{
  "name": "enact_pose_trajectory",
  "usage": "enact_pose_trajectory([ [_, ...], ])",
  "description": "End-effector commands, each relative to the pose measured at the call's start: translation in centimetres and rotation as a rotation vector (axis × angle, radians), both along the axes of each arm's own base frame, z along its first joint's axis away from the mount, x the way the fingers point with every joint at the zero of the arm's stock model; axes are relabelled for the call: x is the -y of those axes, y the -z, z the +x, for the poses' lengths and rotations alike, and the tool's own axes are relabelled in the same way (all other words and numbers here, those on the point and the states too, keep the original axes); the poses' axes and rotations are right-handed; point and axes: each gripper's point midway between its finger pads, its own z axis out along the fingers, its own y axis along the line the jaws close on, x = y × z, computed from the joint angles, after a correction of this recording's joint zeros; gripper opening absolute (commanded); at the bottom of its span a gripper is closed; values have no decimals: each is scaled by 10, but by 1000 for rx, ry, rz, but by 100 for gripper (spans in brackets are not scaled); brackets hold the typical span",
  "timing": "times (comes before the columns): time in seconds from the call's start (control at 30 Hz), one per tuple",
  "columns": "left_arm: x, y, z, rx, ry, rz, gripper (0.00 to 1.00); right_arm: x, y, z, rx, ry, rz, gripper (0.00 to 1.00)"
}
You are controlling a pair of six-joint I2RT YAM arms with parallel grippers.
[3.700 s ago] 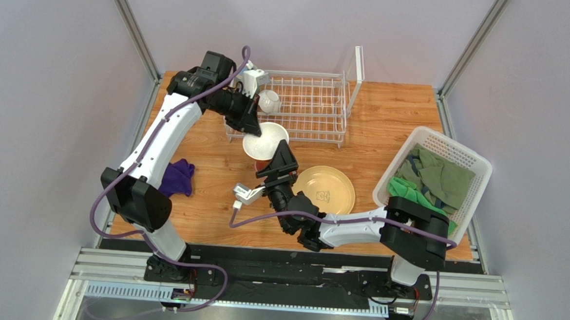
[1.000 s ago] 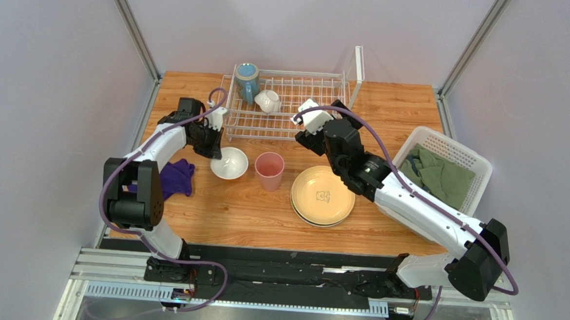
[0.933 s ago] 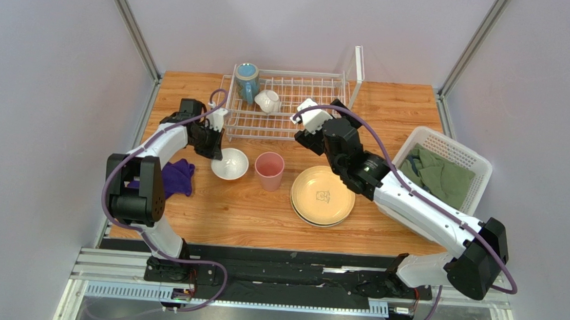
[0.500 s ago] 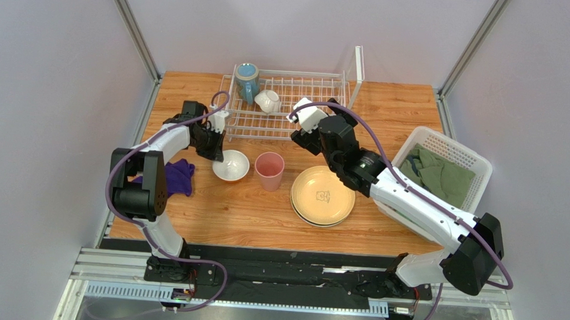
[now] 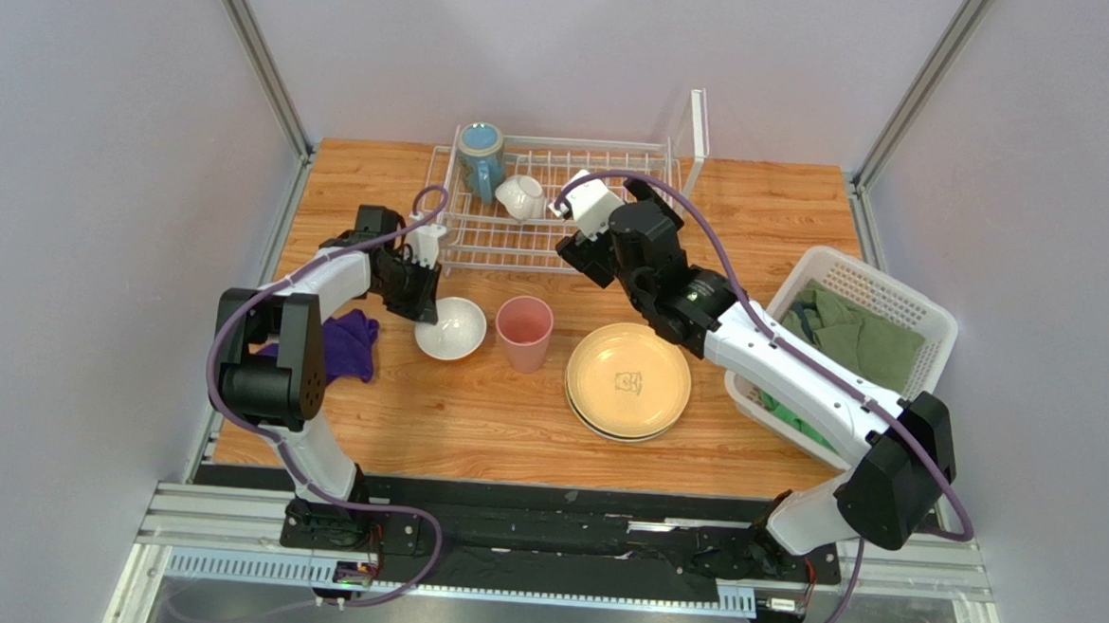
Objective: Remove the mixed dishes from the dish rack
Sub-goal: Place the bowl at the center of the board.
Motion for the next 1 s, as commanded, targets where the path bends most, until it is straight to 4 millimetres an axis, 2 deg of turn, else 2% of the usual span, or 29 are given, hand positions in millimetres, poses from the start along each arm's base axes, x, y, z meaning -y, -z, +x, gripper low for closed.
enact_pose_trajectory([
  [0.0, -1, -14, 4, 60, 9, -9, 28, -11, -21, 8, 10, -11, 72, 96],
  [0.23, -1, -17, 0, 70, 16, -6, 40, -22, -31, 23, -3, -22, 107, 97],
  [0.3, -1, -23, 1, 86, 17, -9, 42, -27, -23, 30, -39, -25, 123, 97],
  [0.33, 0, -25, 0, 87, 19, -11, 43, -30, -33, 34, -29, -29, 146, 97],
  [0.47, 1, -42, 1, 124, 19, -18, 51, -45, -30, 52, -55, -43, 181, 97],
  [0.5, 1, -46, 2, 134, 24, -20, 56, -48, -30, 56, -60, -46, 191, 97],
  [0.53, 1, -49, 1, 134, 24, -20, 58, -55, -17, 62, -83, -49, 185, 97],
  [0.57, 1, -54, 2, 144, 24, -19, 61, -60, -26, 67, -77, -65, 207, 97],
  [0.63, 1, -60, 3, 153, 23, -21, 66, -71, -11, 77, -112, -65, 207, 97],
  [0.67, 1, -66, 4, 168, 24, -21, 67, -74, -17, 83, -110, -72, 223, 97],
  [0.73, 1, -73, 5, 183, 19, -21, 72, -82, -16, 91, -120, -78, 239, 97],
  [0.77, 0, -78, 5, 193, 20, -22, 74, -87, 1, 97, -152, -79, 232, 97],
  [0.8, 1, -83, 7, 206, 20, -28, 78, -92, -9, 102, -141, -86, 252, 98],
  [0.83, 0, -86, 5, 206, 18, -31, 80, -95, -3, 105, -159, -85, 260, 98],
  [0.87, 0, -92, 6, 219, 15, -37, 83, -100, 12, 110, -193, -83, 249, 98],
  [0.9, -1, -96, 6, 229, 13, -40, 87, -104, 9, 115, -188, -86, 259, 98],
  [0.97, -2, -104, 6, 251, 5, -42, 89, -108, 15, 121, -194, -85, 261, 98],
])
